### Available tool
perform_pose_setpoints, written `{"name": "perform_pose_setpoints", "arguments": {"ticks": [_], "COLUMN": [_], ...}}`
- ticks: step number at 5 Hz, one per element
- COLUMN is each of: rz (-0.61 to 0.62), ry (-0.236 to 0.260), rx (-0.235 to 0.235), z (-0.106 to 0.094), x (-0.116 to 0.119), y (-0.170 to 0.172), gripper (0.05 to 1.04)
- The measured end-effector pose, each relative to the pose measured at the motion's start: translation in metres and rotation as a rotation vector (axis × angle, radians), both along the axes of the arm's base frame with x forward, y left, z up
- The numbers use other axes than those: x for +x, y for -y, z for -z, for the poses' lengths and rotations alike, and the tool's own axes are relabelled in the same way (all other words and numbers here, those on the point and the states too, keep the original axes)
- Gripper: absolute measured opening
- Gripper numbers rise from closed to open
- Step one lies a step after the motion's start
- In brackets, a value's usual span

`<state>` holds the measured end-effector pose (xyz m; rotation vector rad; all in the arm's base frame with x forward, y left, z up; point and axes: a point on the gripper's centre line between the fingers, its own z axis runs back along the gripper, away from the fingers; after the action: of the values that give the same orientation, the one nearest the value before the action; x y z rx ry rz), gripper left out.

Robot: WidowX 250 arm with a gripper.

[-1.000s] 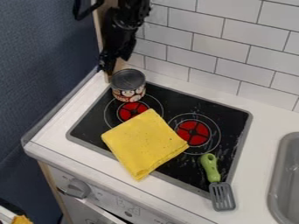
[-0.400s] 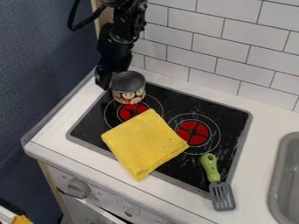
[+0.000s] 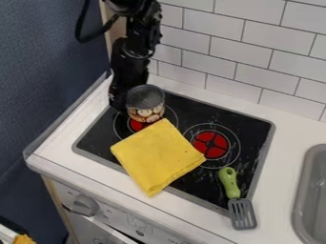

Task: Move the tin to the right side of the burner

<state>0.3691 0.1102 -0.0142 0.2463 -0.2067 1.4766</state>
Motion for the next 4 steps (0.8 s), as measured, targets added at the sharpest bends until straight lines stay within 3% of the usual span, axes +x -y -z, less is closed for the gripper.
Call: {"name": "perform_pose_setpoints", "arguments": {"ticks": [2,4], "rz": [-0.028,0.018], "ry": [0.01,0.031], "rx": [-0.102,-0.165], "z": [-0.003,-0.003], "x": [-0.003,0.0], "y": [0.053,0.117], "gripper": [1.001,1.001]}}
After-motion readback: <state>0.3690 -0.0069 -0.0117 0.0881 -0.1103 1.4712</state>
